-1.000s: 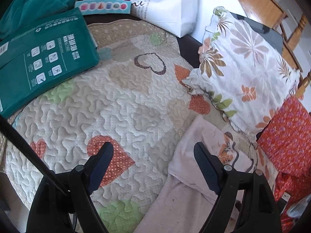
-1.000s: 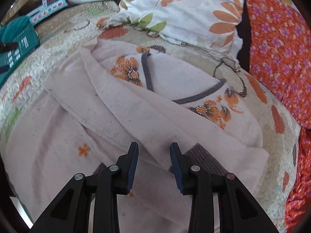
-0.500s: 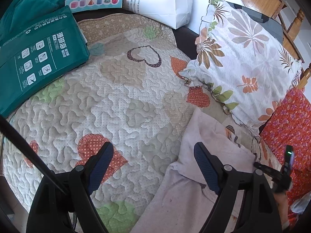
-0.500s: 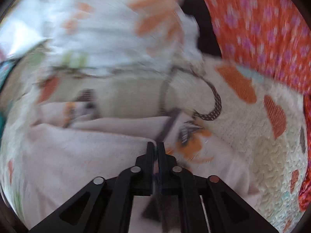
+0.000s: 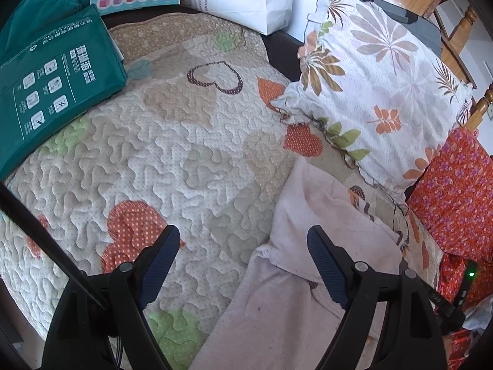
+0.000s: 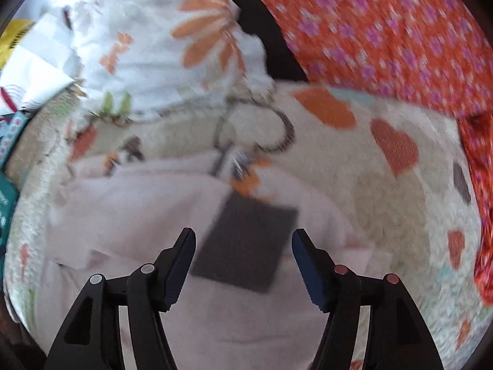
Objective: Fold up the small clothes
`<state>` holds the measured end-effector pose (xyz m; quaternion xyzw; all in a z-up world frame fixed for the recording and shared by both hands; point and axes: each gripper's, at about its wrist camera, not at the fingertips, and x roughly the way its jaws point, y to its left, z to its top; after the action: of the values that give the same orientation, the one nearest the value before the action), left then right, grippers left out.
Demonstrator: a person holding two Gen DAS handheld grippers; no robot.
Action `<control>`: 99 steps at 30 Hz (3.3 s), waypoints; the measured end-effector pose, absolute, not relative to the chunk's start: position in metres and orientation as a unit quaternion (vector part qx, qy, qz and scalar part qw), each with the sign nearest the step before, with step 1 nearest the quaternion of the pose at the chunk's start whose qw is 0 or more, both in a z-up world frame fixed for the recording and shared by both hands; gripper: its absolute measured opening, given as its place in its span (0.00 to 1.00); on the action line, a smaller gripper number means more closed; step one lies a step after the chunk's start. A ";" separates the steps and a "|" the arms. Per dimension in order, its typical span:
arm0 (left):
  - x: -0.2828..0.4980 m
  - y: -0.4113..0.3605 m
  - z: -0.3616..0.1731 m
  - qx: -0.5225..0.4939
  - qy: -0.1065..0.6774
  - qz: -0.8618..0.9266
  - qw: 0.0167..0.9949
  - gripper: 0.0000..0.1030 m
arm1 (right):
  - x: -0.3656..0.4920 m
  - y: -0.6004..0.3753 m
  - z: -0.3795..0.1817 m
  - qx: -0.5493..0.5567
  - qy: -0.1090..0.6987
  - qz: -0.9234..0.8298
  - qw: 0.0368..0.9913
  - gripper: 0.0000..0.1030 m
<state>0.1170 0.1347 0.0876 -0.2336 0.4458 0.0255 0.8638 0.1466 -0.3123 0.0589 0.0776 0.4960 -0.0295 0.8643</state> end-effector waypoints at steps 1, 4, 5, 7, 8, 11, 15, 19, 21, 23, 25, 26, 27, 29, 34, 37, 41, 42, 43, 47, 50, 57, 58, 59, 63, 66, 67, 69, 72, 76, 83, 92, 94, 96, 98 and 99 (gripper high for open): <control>0.117 0.133 0.087 -0.232 0.446 0.027 0.864 0.81 | 0.146 -0.314 0.050 0.096 0.502 -0.030 0.859 0.67; 0.118 0.135 0.086 -0.231 0.446 0.034 0.864 0.81 | 0.149 -0.319 0.030 0.139 0.510 -0.033 0.848 0.30; 0.118 0.137 0.086 -0.235 0.446 0.035 0.863 0.81 | 0.149 -0.319 0.027 0.152 0.510 -0.032 0.846 0.22; 0.119 0.141 0.084 -0.244 0.447 0.037 0.860 0.81 | 0.148 -0.319 0.033 0.171 0.500 -0.036 0.848 0.11; 0.120 0.142 0.084 -0.245 0.448 0.037 0.859 0.81 | 0.146 -0.316 0.041 0.176 0.495 -0.035 0.850 0.10; 0.118 0.143 0.085 -0.246 0.449 0.031 0.858 0.81 | 0.131 -0.310 0.074 0.202 0.472 -0.010 0.858 0.10; 0.114 0.146 0.086 -0.243 0.448 0.030 0.860 0.81 | 0.100 -0.318 0.108 0.266 0.447 0.035 0.853 0.10; 0.112 0.153 0.083 -0.251 0.451 0.034 0.856 0.81 | 0.074 -0.330 0.103 0.268 0.460 0.023 0.846 0.10; 0.110 0.157 0.083 -0.251 0.449 0.039 0.856 0.81 | 0.068 -0.343 0.079 0.271 0.493 -0.001 0.827 0.10; 0.108 0.161 0.082 -0.252 0.449 0.044 0.856 0.81 | 0.066 -0.351 0.057 0.243 0.527 -0.038 0.813 0.17; 0.106 0.166 0.079 -0.258 0.451 0.048 0.853 0.81 | 0.057 -0.351 0.053 0.196 0.529 -0.093 0.820 0.21; 0.106 0.169 0.079 -0.263 0.452 0.049 0.851 0.81 | 0.054 -0.346 0.059 0.185 0.517 -0.095 0.830 0.21; 0.106 0.171 0.078 -0.267 0.452 0.050 0.850 0.81 | 0.051 -0.340 0.065 0.179 0.507 -0.086 0.839 0.24; 0.106 0.176 0.080 -0.277 0.449 0.050 0.848 0.81 | 0.052 -0.320 0.081 0.153 0.481 -0.068 0.860 0.28; 0.105 0.175 0.084 -0.278 0.443 0.045 0.851 0.81 | 0.080 -0.237 0.093 0.092 0.462 0.020 0.882 0.28; 0.105 0.175 0.084 -0.277 0.447 0.040 0.850 0.81 | 0.106 -0.192 0.079 0.080 0.473 0.056 0.876 0.28; 0.105 0.182 0.084 -0.288 0.443 0.043 0.848 0.81 | 0.141 -0.137 0.050 0.092 0.494 0.106 0.858 0.27; 0.105 0.184 0.085 -0.289 0.442 0.044 0.848 0.81 | 0.149 -0.123 0.043 0.098 0.499 0.120 0.853 0.25; 0.105 0.186 0.086 -0.291 0.439 0.045 0.849 0.81 | 0.158 -0.107 0.037 0.104 0.503 0.133 0.848 0.25; 0.105 0.193 0.090 -0.283 0.430 0.055 0.856 0.81 | 0.183 -0.055 0.011 0.118 0.541 0.182 0.813 0.25; 0.107 0.193 0.088 -0.277 0.434 0.054 0.856 0.81 | 0.187 -0.033 0.013 0.119 0.540 0.193 0.811 0.31; 0.103 0.181 0.079 -0.246 0.456 0.011 0.855 0.81 | 0.101 -0.123 0.073 0.152 0.485 0.164 0.845 0.43; 0.102 0.179 0.077 -0.245 0.460 0.003 0.854 0.81 | 0.077 -0.148 0.078 0.156 0.476 0.141 0.854 0.47; 0.099 0.177 0.074 -0.243 0.465 -0.006 0.851 0.81 | 0.050 -0.177 0.081 0.165 0.467 0.112 0.861 0.49; 0.084 0.164 0.060 -0.227 0.482 -0.044 0.845 0.81 | -0.037 -0.270 0.071 0.222 0.446 -0.007 0.867 0.54; 0.069 0.149 0.045 -0.232 0.499 -0.085 0.831 0.81 | -0.092 -0.324 0.044 0.284 0.443 -0.076 0.847 0.56; 0.064 0.143 0.038 -0.237 0.508 -0.102 0.822 0.81 | -0.105 -0.334 0.032 0.303 0.445 -0.084 0.838 0.56; 0.056 0.132 0.024 -0.246 0.525 -0.128 0.804 0.79 | -0.124 -0.341 0.007 0.347 0.448 -0.077 0.821 0.57; 0.038 0.119 0.013 -0.238 0.519 -0.151 0.807 0.75 | -0.141 -0.337 -0.005 0.395 0.405 -0.049 0.823 0.57; 0.016 0.118 0.010 -0.259 0.522 -0.188 0.791 0.74 | -0.134 -0.319 -0.023 0.480 0.397 0.058 0.780 0.57; -0.033 0.140 -0.026 -0.386 0.546 -0.230 0.707 0.42 | -0.133 -0.287 -0.030 0.476 0.414 0.125 0.765 0.57; -0.079 0.134 -0.029 -0.357 0.549 -0.232 0.719 0.40 | -0.152 -0.263 -0.033 0.464 0.430 0.164 0.757 0.57; -0.085 0.129 -0.031 -0.347 0.555 -0.235 0.719 0.41 | -0.158 -0.259 -0.034 0.456 0.434 0.168 0.758 0.57; -0.089 0.124 -0.034 -0.335 0.562 -0.234 0.719 0.42 | -0.162 -0.254 -0.034 0.447 0.436 0.167 0.763 0.57; -0.093 0.119 -0.035 -0.323 0.563 -0.231 0.725 0.42 | -0.168 -0.251 -0.035 0.444 0.438 0.170 0.763 0.57; -0.094 0.117 -0.034 -0.317 0.563 -0.229 0.728 0.42 | -0.171 -0.248 -0.037 0.446 0.439 0.171 0.761 0.57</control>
<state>-0.0942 0.1171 -0.0344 -0.3169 0.5627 -0.2294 0.7282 -0.1713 -0.2485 -0.0365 0.4456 0.4394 0.1706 0.7611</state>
